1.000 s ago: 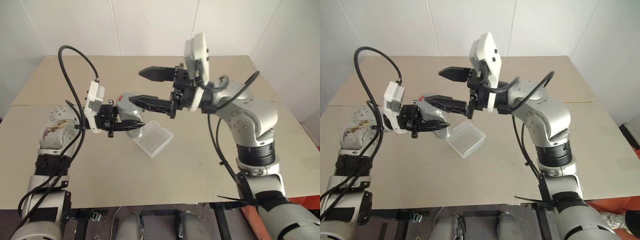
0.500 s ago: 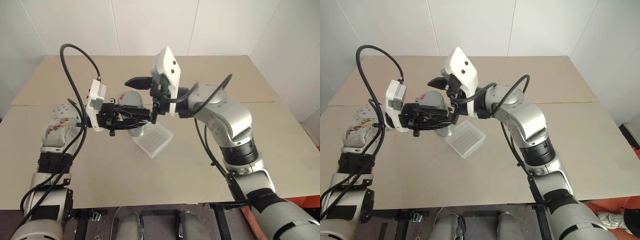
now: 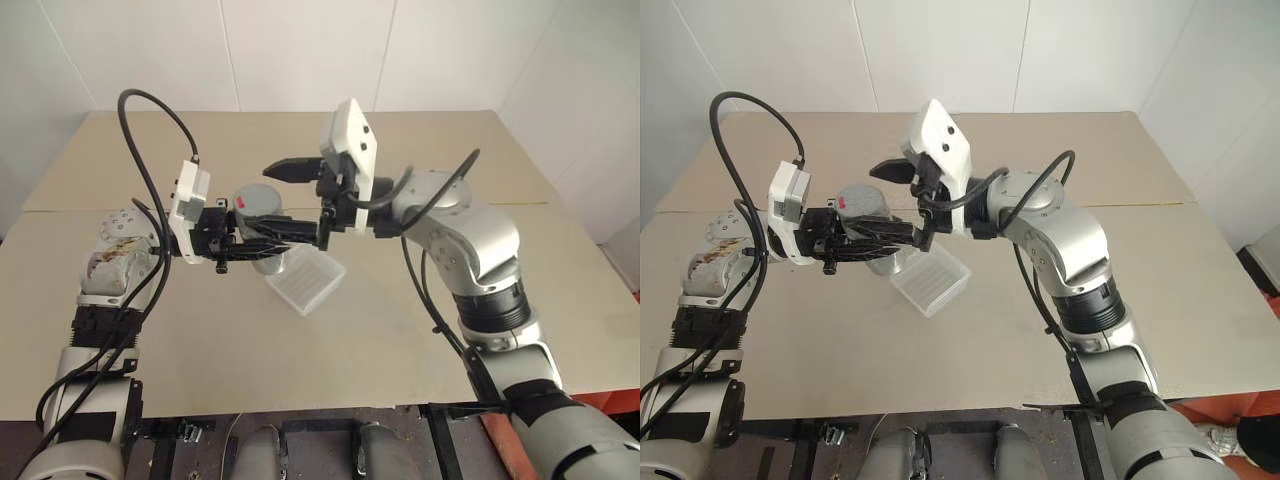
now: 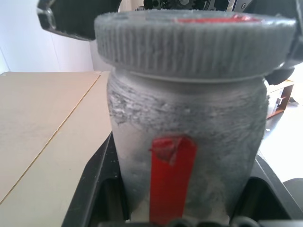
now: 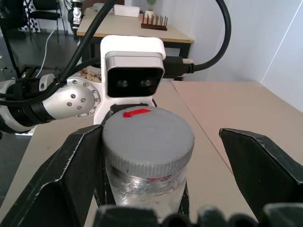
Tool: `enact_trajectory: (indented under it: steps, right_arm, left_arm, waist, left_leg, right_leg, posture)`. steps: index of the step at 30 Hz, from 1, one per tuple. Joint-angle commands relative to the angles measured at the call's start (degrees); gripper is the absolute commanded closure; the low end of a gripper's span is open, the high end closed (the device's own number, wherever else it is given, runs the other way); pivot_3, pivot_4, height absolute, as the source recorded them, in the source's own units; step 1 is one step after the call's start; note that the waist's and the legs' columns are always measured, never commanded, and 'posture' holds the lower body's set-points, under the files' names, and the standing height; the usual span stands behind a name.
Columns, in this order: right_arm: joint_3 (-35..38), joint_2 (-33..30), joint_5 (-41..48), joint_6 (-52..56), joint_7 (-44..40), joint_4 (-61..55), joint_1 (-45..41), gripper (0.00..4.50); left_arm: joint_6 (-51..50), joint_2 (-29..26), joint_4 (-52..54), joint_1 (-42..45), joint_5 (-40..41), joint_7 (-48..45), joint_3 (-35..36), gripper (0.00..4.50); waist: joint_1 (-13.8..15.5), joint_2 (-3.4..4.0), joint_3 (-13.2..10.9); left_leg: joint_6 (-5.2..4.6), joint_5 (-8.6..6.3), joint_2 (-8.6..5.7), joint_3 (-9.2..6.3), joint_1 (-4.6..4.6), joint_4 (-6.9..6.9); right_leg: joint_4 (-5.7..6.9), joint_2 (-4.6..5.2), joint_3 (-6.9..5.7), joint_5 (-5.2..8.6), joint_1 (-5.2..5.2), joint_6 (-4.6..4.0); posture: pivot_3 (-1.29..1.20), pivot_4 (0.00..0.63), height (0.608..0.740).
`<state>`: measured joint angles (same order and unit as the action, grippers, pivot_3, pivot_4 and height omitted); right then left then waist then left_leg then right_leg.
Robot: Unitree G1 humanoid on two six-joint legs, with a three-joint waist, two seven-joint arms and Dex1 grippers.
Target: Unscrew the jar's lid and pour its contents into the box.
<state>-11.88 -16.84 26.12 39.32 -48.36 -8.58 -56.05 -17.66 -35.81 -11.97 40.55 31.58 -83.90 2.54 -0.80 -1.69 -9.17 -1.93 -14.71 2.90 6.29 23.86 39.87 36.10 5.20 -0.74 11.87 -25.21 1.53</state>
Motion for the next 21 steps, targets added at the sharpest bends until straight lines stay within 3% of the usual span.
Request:
enact_trajectory:
  steps: [1, 8, 11, 14, 15, 21]
  right_arm:
    - [1.6, 0.9, 1.4, -1.2, -0.3, -1.1, -1.0, 0.02]
    - [1.8, 2.0, 1.8, -0.8, -1.0, -0.2, -1.7, 0.02]
    - [1.9, 2.0, 2.1, -0.2, -1.4, -0.2, -1.9, 0.61]
    - [2.1, 2.2, 2.2, -0.3, -1.3, -0.1, -2.0, 1.60]
    - [2.3, 2.3, 2.5, -0.2, -1.1, -0.1, -2.2, 1.73]
    - [6.8, 3.4, 6.1, 3.2, 1.9, 1.1, -3.9, 1.73]
  left_arm:
    - [0.3, -0.5, 2.3, 0.7, 0.8, -0.3, 0.7, 2.54]
    - [0.2, -0.8, 2.6, 0.4, 0.8, -0.4, 0.8, 2.54]
    - [0.1, -0.9, 3.0, 0.2, 0.8, -0.3, 0.9, 2.54]
    - [0.1, -0.9, 3.1, 0.1, 0.7, -0.2, 0.9, 2.54]
    - [0.2, -1.0, 3.2, -0.1, 0.7, -0.2, 0.9, 2.54]
    - [0.5, -1.1, 3.1, -0.9, 0.2, -0.2, 0.7, 2.54]
  waist:
    - [0.0, 0.00, 0.0]
    - [0.0, 0.00, 0.0]
    - [0.0, 0.00, 0.0]
    - [0.0, 0.00, 0.0]
    - [0.0, 0.00, 0.0]
    - [0.0, 0.00, 0.0]
  left_leg:
    - [0.00, 0.00, 0.00, 0.00, 0.00, 0.00]
    - [0.00, 0.00, 0.00, 0.00, 0.00, 0.00]
    - [0.00, 0.00, 0.00, 0.00, 0.00, 0.00]
    - [0.00, 0.00, 0.00, 0.00, 0.00, 0.00]
    - [0.00, 0.00, 0.00, 0.00, 0.00, 0.00]
    - [0.00, 0.00, 0.00, 0.00, 0.00, 0.00]
  right_leg:
    - [0.00, 0.00, 0.00, 0.00, 0.00, 0.00]
    - [0.00, 0.00, 0.00, 0.00, 0.00, 0.00]
    - [0.00, 0.01, 0.00, 0.00, 0.00, 0.00]
    - [0.01, 0.00, 0.00, 0.00, 0.00, 0.00]
    - [0.01, 0.00, 0.00, 0.00, 0.00, 0.00]
    - [0.01, 0.00, 0.00, 0.00, 0.00, 0.00]
  posture:
    - [0.00, 0.150, 0.740]
    - [0.00, 0.150, 0.740]
    - [0.00, 0.150, 0.740]
    - [0.00, 0.150, 0.740]
    - [0.00, 0.150, 0.740]
    - [0.00, 0.150, 0.740]
